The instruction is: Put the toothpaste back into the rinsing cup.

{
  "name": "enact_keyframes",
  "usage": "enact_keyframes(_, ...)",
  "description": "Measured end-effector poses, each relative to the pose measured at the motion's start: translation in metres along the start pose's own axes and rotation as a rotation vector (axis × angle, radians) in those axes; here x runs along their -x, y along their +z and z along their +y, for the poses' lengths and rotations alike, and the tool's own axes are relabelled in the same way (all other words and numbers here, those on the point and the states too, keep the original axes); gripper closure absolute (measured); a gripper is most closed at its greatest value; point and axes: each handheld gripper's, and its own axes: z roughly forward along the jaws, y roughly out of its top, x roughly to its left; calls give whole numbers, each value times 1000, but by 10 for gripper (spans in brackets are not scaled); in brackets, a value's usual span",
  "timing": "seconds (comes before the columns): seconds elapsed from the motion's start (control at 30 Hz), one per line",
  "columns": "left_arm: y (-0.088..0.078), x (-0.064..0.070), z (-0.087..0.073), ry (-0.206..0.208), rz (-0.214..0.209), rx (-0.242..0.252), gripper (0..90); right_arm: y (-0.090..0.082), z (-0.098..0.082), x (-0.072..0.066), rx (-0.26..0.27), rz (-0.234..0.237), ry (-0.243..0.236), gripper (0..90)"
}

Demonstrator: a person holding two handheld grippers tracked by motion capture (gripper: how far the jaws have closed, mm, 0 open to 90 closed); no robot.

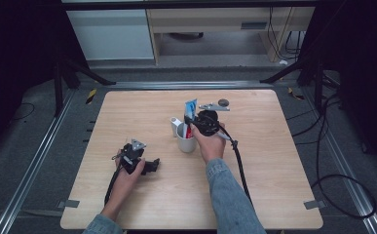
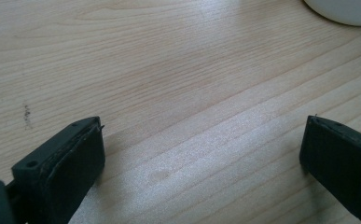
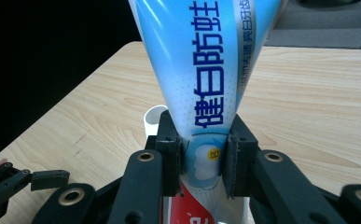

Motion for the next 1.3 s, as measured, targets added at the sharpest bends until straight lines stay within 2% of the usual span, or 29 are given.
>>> enact_keyframes(0.73, 0, 0, 0, 0, -1, 1, 0, -3, 0, 6, -3, -5, -4, 682)
enact_keyframes(1.3, 0, 0, 0, 2, -2, 1, 0, -6, -2, 9, 0, -25, 12, 584)
